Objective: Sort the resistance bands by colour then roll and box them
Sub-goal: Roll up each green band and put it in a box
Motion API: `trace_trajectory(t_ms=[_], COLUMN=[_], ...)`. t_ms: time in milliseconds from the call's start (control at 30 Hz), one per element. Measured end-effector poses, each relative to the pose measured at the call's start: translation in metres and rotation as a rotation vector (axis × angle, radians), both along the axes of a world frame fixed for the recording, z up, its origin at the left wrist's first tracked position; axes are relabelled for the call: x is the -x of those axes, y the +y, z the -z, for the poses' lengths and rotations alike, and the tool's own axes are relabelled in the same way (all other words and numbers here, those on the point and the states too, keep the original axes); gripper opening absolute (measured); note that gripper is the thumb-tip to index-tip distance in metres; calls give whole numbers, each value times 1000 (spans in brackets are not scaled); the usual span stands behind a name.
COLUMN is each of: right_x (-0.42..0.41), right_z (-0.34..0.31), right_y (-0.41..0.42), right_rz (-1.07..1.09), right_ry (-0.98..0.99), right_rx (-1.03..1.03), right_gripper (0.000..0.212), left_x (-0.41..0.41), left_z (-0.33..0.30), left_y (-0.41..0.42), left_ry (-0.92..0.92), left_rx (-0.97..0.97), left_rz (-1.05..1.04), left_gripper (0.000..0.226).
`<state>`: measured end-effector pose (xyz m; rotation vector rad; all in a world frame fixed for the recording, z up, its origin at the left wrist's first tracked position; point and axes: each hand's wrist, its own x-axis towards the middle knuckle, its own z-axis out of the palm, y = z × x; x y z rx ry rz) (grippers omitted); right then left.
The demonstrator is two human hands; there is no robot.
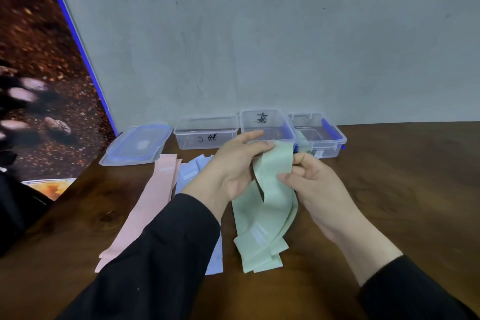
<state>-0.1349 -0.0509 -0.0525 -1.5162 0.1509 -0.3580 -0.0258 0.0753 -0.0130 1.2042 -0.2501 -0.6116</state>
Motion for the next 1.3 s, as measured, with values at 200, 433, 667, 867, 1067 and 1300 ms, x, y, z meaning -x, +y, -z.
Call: trace_trajectory(t_ms=[200,433,667,867,1067,1300], right_x=[18,38,41,30,31,31], right_z=[-13,-13,-6,58,77,81], right_y=[-4,-11,-29,-40,-42,-41], right_rz=[5,-28,-52,119,121,109], right_ry=[-31,56,88,372,366,328], right_rx=[-39,201,-4,711,993,1041], right_gripper=[36,18,28,66,52,43], left_x=[15,28,-5,-29,8,18], left_z=[-37,-73,-67,30,95,109], left_y=[-16,-35,-54,-39,-13,-1], left_ry=[-127,-230,-302,-823,-1080,-1189], left_rx=[128,285,175,-953,-1091,-1154], left_rz=[-45,-98,-215,-41,128,281], left_gripper=[45,45,41,51,33,42])
